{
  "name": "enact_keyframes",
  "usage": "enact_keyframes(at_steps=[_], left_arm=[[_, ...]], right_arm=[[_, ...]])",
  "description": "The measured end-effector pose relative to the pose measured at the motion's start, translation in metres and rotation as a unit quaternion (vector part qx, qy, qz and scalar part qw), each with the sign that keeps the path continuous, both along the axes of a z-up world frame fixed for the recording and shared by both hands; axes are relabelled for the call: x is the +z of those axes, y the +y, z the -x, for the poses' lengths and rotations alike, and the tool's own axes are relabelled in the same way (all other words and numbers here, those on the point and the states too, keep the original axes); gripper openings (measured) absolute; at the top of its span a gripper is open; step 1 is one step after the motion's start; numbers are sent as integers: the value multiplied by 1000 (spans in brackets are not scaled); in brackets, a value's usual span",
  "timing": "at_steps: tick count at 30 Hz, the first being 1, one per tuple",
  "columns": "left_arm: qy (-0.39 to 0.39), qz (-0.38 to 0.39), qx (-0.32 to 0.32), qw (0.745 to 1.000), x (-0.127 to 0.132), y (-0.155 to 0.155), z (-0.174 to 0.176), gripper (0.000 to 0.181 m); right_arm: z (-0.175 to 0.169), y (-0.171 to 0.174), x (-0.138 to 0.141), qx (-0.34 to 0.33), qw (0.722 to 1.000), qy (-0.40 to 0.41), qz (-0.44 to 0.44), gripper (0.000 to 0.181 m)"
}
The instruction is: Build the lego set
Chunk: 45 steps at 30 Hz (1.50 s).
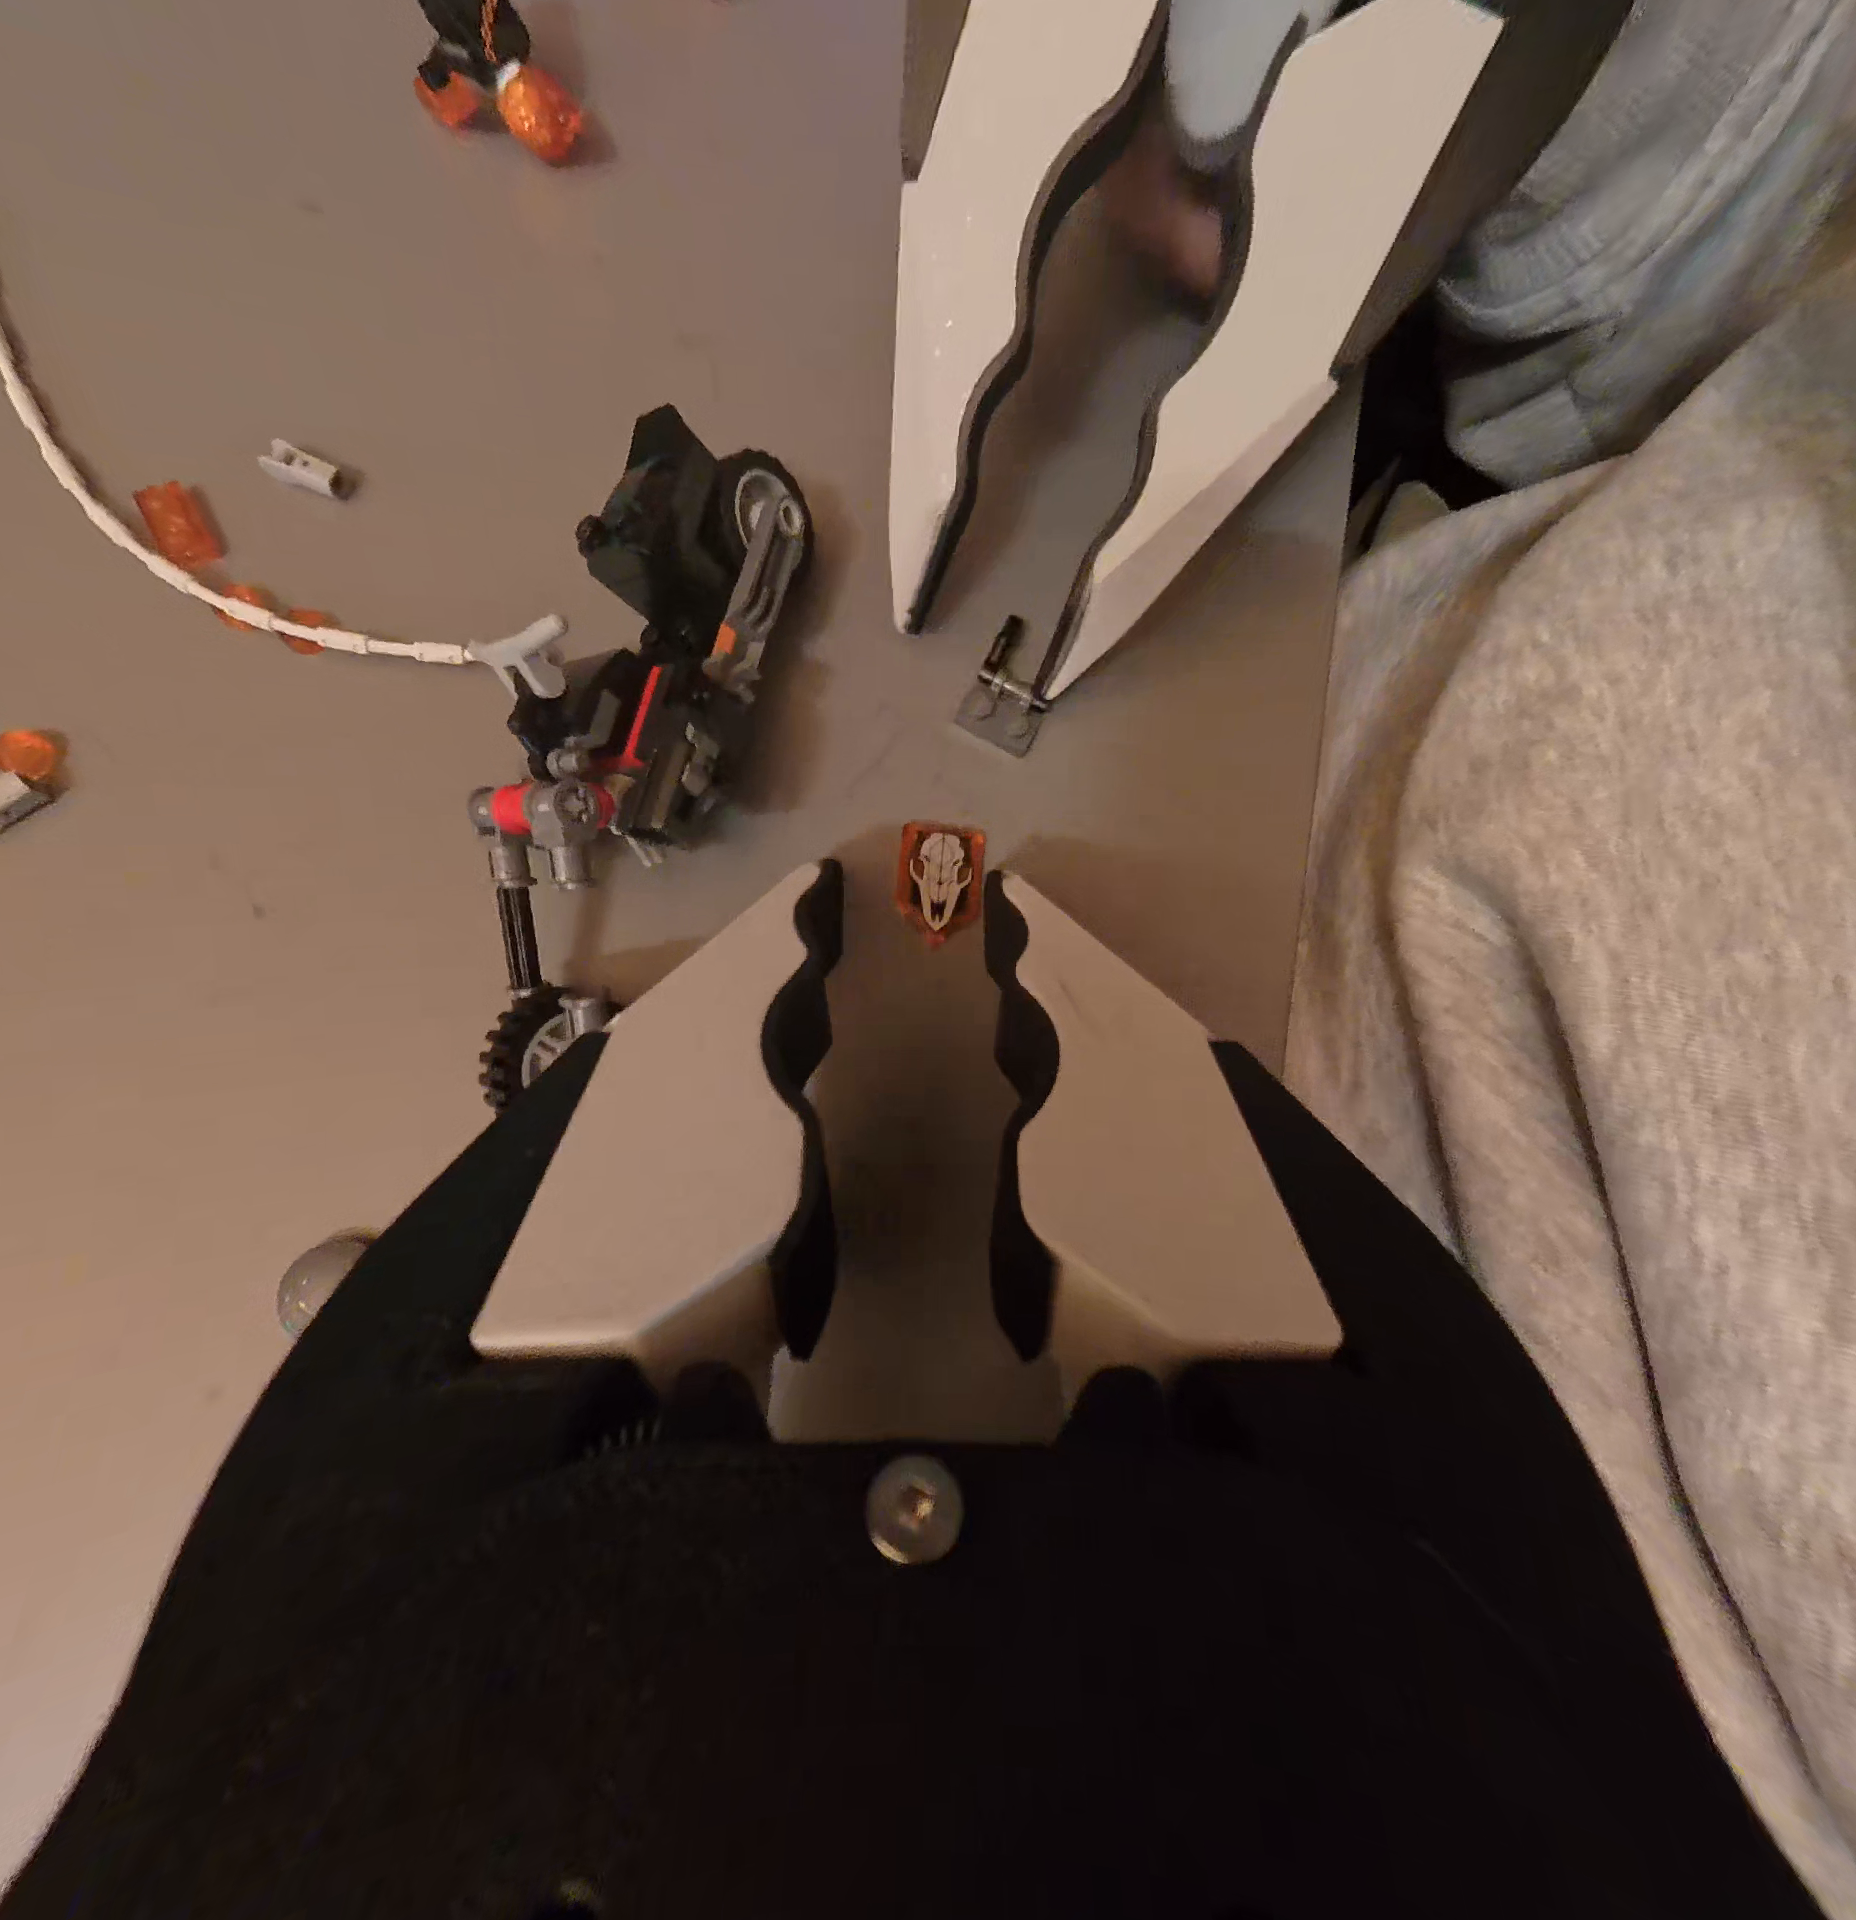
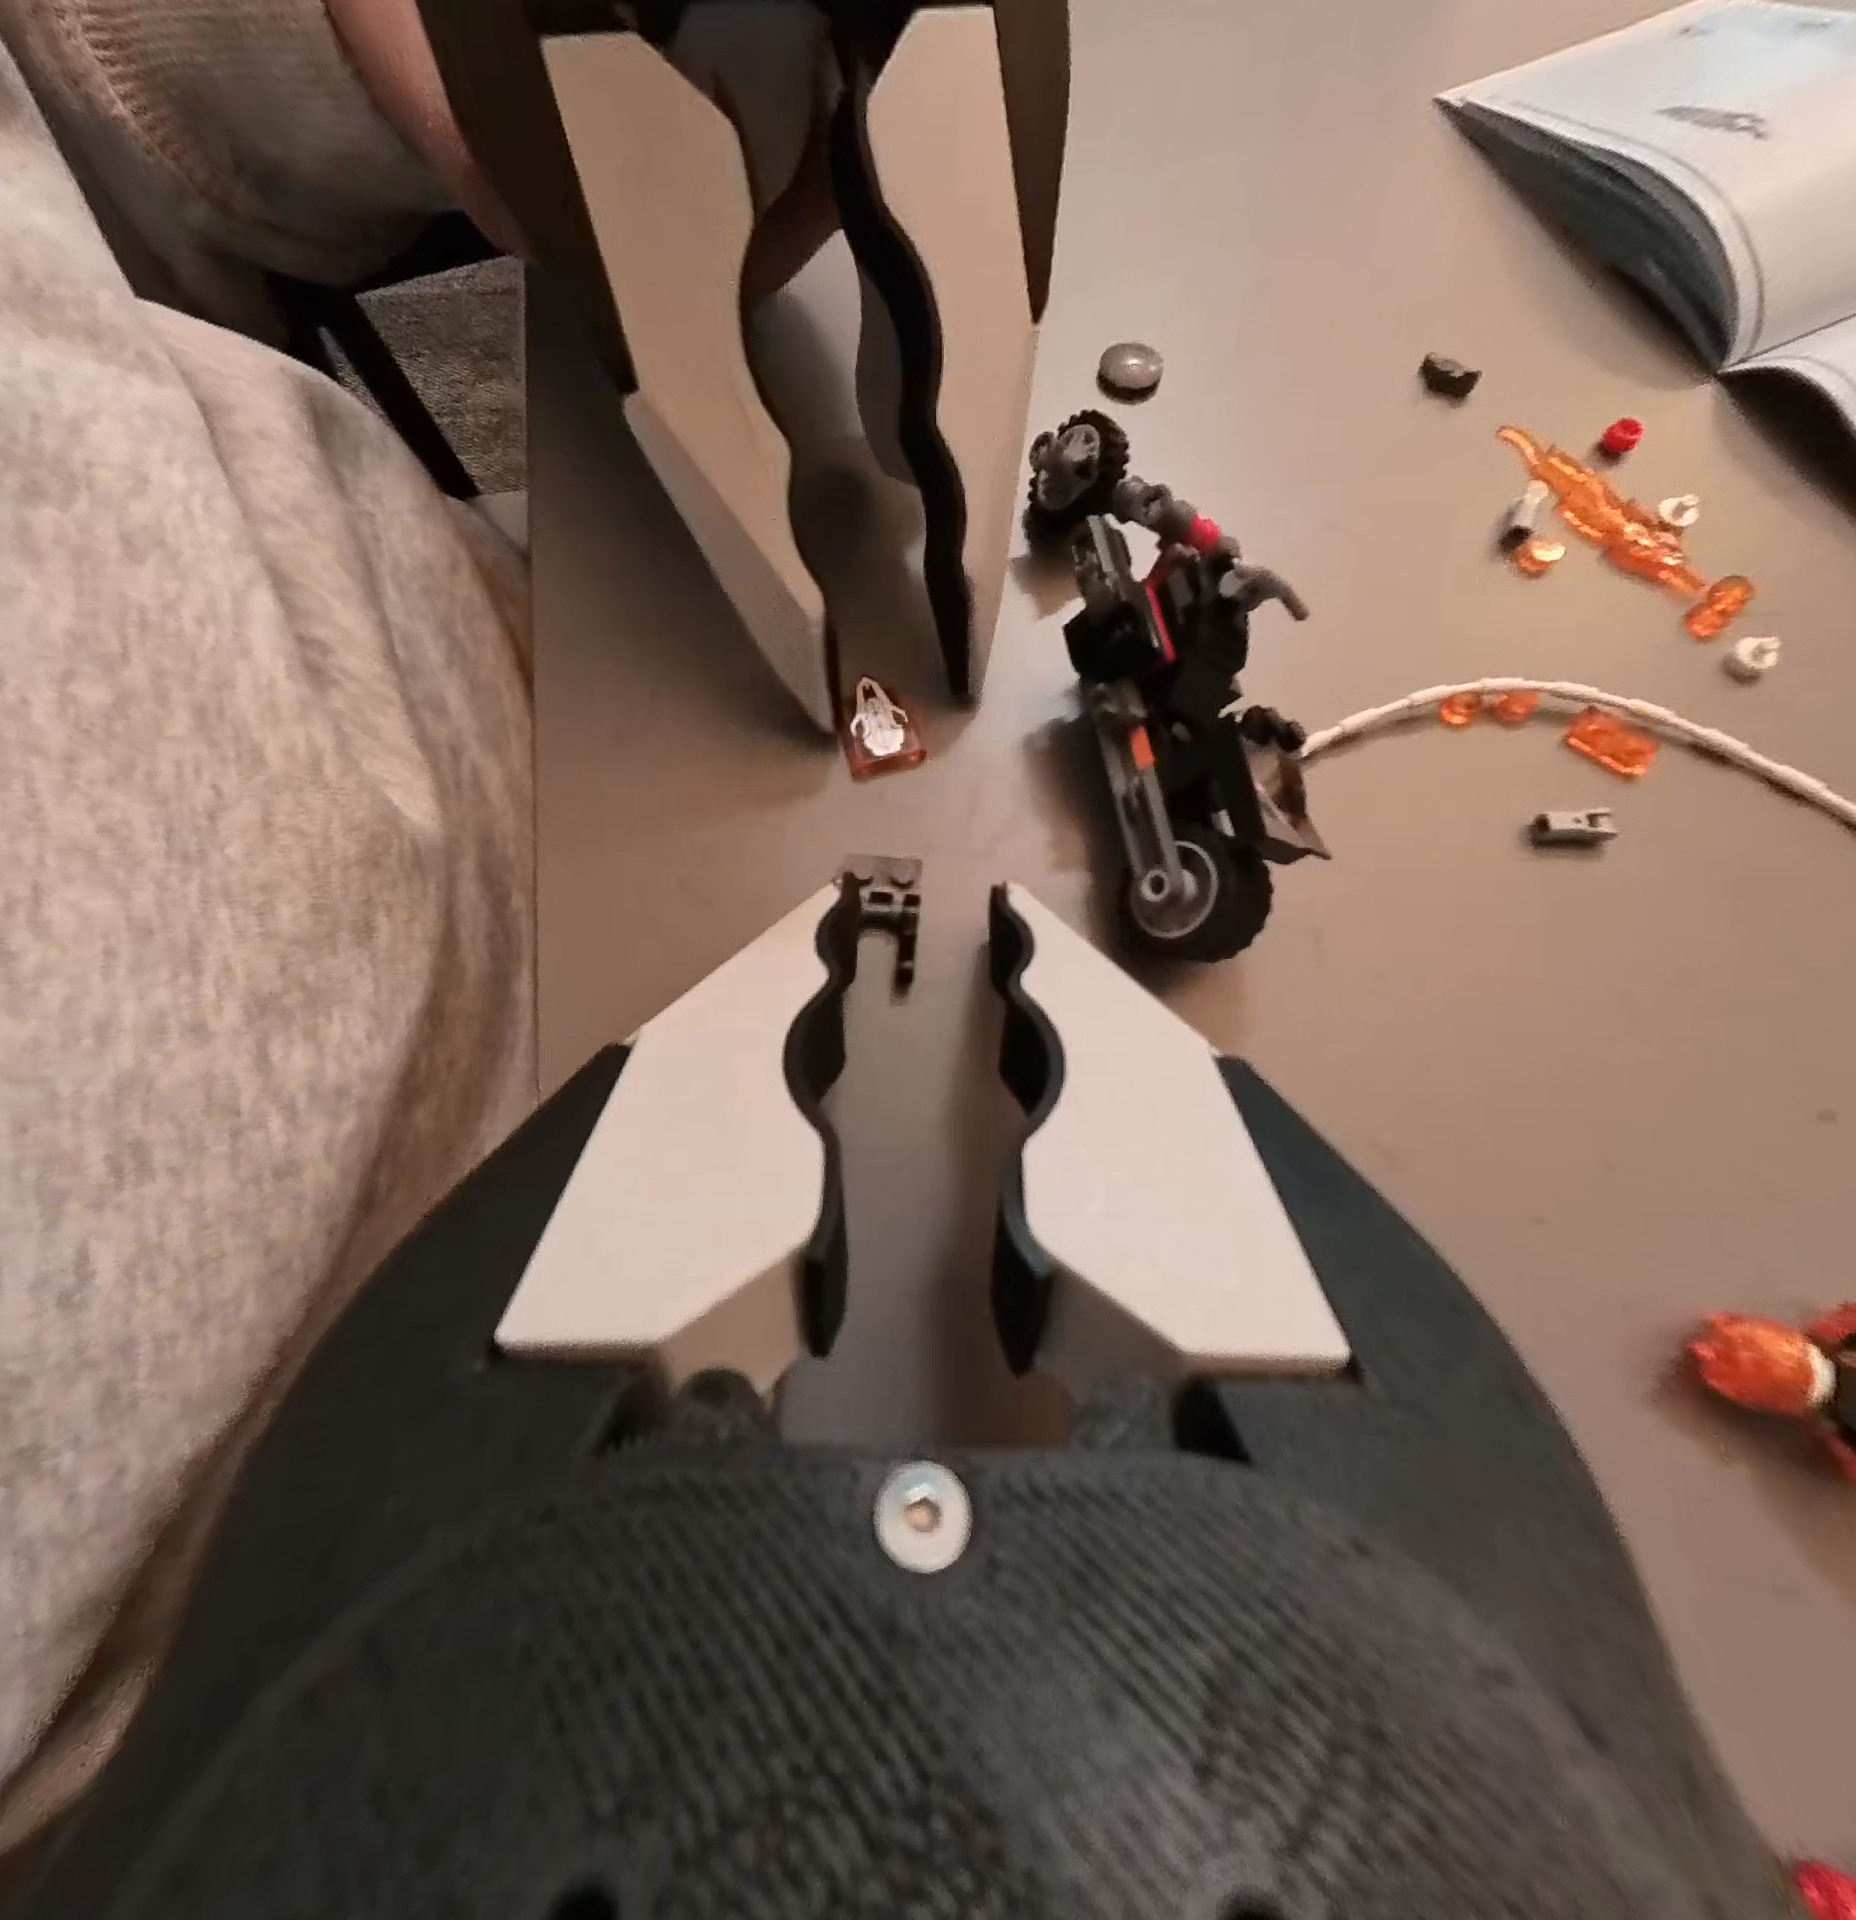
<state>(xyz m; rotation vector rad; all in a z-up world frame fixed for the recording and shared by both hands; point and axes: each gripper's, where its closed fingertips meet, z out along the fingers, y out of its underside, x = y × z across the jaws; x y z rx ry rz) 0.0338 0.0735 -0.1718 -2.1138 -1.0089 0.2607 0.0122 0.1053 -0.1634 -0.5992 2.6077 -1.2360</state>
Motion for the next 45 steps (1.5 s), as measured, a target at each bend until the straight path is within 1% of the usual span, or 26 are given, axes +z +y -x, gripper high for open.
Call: enact_keyframes(at_steps=[4, 7, 10, 13, 15, 18, 22, 25, 30, 37, 43, 45], left_arm=[[0, 3, -1, 1000, -1, 1, 0, 21], [3, 9, -5, 1000, -1, 2, -1, 17], [3, 9, -8, 1000, -1, 3, -1, 16], [3, 10, -9, 1000, -1, 3, -2, 15], [6, 12, -11, 1000, -1, 3, -2, 15], [12, 4, -18, 1000, 2, 7, -2, 14], [20, -23, -39, 999, 10, 19, -1, 14], [13, -12, -58, 998, 9, 25, 2, 14], [-5, 6, -90, 996, 8, 33, 7, 14], [-51, 42, -102, 993, 2, 27, 2, 14], [-56, 47, -107, 992, 2, 28, 2, 15], [-57, 47, -108, 991, 2, 28, 2, 20]], right_arm=[[-2, 1, 1, 6, 1000, -2, 0, 24], [-5, 2, 6, 12, 1000, -15, 7, 24], [-12, 4, 9, 25, 999, -32, 1, 33], [-16, 6, 4, 29, 999, -33, -17, 41], [-15, 7, -2, 27, 999, -23, -31, 42], [-13, 6, -5, 22, 999, -12, -34, 38], [-8, 5, -5, 20, 999, 6, -28, 23], [-9, 6, -5, 30, 999, 8, -31, 14], [-12, 2, -5, 38, 999, 2, -23, 14], [-13, 1, -5, 41, 999, -4, -21, 13], [-14, 1, -5, 43, 999, -4, -21, 13], [-14, 1, -4, 43, 999, -4, -21, 13]])
